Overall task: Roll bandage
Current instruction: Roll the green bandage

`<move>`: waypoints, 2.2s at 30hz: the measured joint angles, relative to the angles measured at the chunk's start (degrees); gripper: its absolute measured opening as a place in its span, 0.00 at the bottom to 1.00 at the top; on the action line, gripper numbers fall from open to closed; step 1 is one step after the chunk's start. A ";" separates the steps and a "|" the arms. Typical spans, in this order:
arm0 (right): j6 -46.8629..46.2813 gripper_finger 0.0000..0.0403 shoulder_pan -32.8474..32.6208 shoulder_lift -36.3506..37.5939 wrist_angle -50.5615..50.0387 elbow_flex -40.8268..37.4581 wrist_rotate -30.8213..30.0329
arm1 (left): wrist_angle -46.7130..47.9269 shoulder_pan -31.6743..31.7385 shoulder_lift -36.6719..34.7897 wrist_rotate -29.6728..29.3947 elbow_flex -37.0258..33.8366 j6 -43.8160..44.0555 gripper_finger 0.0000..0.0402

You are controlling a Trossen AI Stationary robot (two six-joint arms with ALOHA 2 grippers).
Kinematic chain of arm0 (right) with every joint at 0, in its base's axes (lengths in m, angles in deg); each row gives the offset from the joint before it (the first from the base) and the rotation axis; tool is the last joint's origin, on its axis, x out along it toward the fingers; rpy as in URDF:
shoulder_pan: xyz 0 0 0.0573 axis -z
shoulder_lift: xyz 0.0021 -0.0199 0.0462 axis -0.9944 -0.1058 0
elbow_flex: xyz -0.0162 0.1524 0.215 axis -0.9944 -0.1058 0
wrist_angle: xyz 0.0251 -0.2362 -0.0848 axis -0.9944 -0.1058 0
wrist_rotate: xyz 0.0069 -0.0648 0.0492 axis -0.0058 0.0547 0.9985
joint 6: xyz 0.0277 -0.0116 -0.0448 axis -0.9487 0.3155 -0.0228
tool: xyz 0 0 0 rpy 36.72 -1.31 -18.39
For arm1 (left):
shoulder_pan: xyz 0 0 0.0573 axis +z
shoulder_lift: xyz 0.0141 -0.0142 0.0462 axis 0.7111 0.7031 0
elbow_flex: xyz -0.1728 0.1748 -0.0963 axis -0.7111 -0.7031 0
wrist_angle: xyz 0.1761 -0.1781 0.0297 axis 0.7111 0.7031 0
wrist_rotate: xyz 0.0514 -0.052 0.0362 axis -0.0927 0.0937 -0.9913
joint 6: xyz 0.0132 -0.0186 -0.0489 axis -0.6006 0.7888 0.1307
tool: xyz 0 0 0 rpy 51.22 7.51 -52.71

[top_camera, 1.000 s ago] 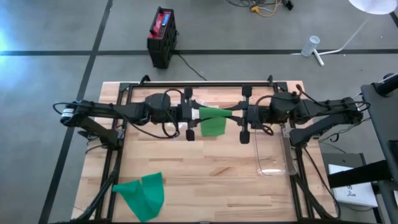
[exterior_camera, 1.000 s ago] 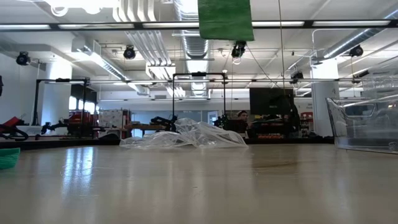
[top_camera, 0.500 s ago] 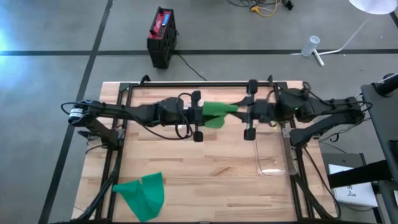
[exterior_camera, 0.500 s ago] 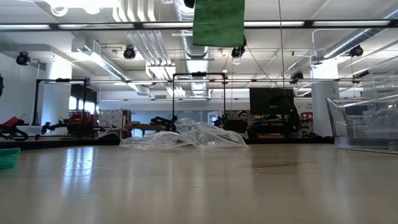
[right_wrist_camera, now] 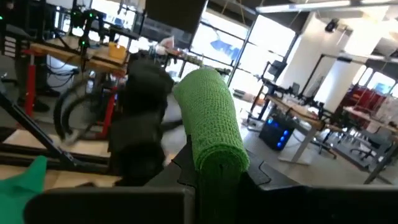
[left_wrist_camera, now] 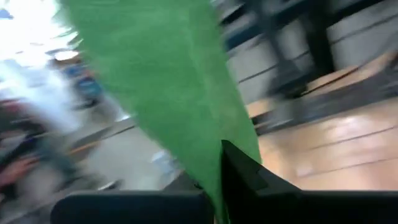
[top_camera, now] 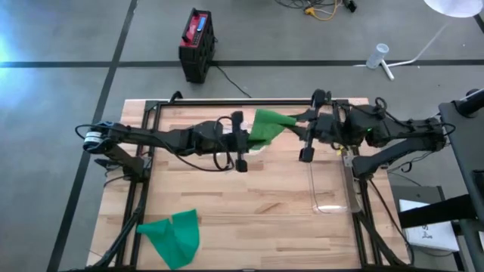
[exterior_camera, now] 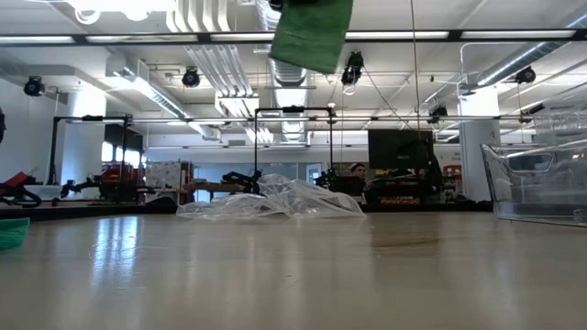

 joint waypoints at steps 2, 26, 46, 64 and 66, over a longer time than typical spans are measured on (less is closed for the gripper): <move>-0.59 0.09 0.00 -0.24 -0.17 -0.58 -0.47 | 1.92 -0.19 -1.14 -6.78 0.79 -3.32 0.03; 0.99 0.09 0.00 -0.85 -1.06 -1.05 -12.54 | 1.85 -0.86 -8.89 -1.79 2.08 0.62 0.52; 2.72 0.10 0.02 -1.40 -2.04 -1.09 -9.49 | -17.82 0.73 -4.56 -7.24 2.10 -0.83 0.57; 3.27 0.10 -0.03 -0.74 -2.31 -1.14 -8.84 | -15.42 1.39 -3.80 -7.31 2.10 -2.43 0.51; 3.24 0.10 -0.02 -0.75 -2.53 -1.14 -8.92 | -15.79 1.39 -3.83 -7.31 2.09 -1.56 0.50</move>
